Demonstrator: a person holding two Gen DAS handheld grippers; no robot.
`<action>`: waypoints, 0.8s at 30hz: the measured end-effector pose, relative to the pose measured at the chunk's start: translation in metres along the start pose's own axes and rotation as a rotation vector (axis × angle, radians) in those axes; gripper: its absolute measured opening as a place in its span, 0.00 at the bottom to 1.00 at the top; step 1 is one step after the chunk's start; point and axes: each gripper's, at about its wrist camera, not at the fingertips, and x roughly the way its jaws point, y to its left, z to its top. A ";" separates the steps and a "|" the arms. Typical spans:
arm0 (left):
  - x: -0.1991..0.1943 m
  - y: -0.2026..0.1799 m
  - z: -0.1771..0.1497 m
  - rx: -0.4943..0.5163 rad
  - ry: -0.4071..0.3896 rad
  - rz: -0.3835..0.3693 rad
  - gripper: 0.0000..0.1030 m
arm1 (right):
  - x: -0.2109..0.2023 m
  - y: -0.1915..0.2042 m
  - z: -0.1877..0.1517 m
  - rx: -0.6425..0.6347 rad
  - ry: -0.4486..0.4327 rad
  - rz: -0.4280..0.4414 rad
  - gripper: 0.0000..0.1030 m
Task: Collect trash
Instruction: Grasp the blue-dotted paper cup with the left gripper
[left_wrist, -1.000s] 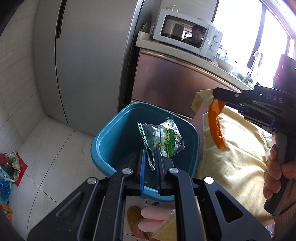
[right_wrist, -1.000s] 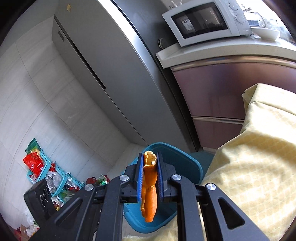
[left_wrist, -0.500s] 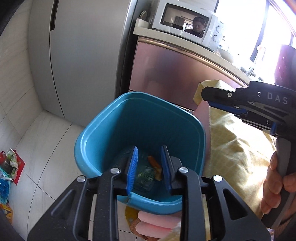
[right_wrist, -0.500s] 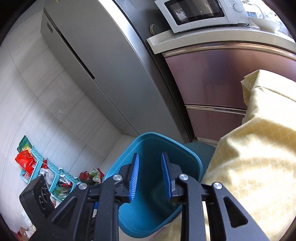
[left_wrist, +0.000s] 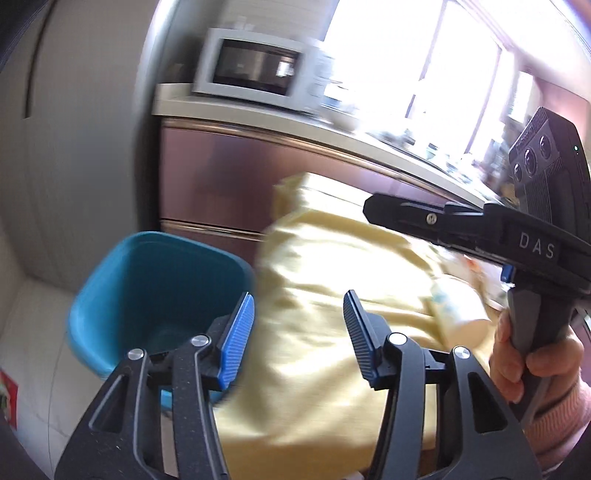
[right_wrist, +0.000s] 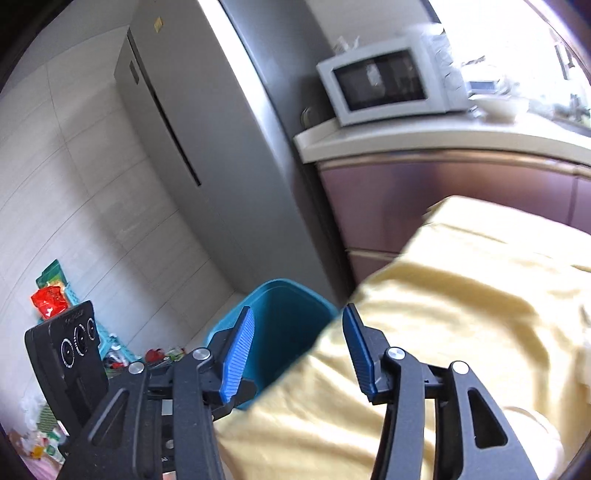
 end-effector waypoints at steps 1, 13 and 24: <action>0.002 -0.009 -0.001 0.013 0.008 -0.028 0.51 | -0.010 -0.005 -0.002 0.004 -0.014 -0.019 0.49; 0.030 -0.116 -0.020 0.116 0.127 -0.283 0.65 | -0.119 -0.095 -0.045 0.172 -0.134 -0.229 0.53; 0.063 -0.146 -0.027 0.117 0.192 -0.267 0.72 | -0.168 -0.144 -0.078 0.248 -0.190 -0.347 0.54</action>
